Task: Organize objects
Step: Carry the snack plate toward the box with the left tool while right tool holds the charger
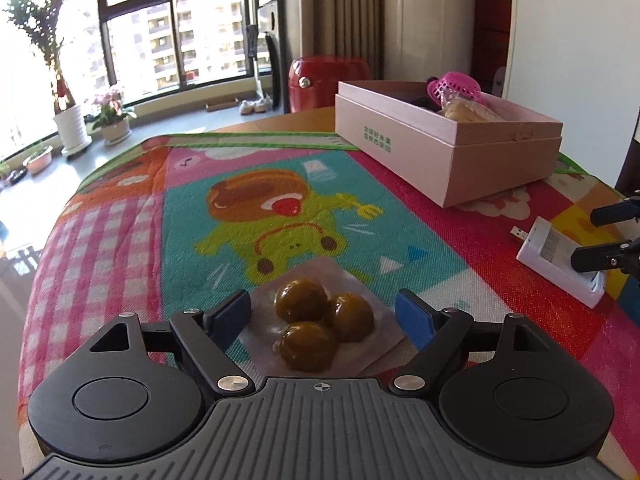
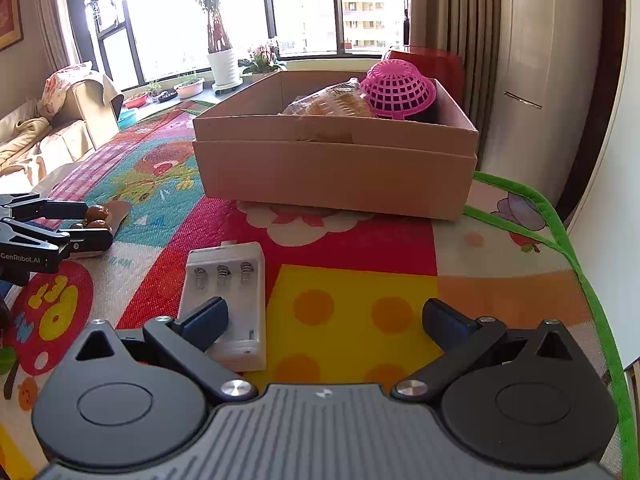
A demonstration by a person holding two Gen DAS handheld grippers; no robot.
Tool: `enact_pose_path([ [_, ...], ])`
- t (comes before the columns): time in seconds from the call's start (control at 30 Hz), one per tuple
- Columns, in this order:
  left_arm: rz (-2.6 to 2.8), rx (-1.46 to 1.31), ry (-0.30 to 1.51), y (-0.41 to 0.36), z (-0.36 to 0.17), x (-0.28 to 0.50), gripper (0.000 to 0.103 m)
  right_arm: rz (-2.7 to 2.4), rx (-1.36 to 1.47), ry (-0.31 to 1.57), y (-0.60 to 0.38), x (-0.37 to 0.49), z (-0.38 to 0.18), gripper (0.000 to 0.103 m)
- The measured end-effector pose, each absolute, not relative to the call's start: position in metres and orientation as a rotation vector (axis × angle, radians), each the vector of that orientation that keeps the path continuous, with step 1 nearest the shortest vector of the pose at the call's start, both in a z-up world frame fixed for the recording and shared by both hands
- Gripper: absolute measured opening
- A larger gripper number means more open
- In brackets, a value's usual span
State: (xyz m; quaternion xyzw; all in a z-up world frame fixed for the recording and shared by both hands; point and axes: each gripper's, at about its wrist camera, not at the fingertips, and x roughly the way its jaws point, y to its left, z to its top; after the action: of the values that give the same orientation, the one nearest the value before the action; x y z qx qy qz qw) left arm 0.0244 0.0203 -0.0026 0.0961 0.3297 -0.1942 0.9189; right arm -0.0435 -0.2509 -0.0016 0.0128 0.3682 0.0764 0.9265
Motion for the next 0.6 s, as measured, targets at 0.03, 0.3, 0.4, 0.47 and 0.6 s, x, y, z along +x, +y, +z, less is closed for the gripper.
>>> enact_pose_path([
  [0.03,-0.397,0.209,0.676,0.018,-0.003,0.025,0.086,0.156,0.028,0.756,-0.251,-0.043,-0.002,0.103],
  [0.3,-0.389,0.205,0.67,0.014,0.001,0.014,0.06,0.163,0.022,0.772,-0.251,-0.042,-0.001,0.103],
  [0.4,-0.399,0.213,0.658,0.013,0.002,0.0,0.058,0.225,0.025,0.772,-0.245,-0.047,0.005,0.103],
  [0.47,-0.407,0.193,0.662,0.013,0.004,-0.008,0.057,0.278,0.024,0.74,-0.236,-0.055,0.012,0.103],
  [0.6,-0.42,0.177,0.662,0.011,0.01,-0.02,0.056,0.337,-0.025,0.736,-0.209,-0.057,0.017,0.103],
])
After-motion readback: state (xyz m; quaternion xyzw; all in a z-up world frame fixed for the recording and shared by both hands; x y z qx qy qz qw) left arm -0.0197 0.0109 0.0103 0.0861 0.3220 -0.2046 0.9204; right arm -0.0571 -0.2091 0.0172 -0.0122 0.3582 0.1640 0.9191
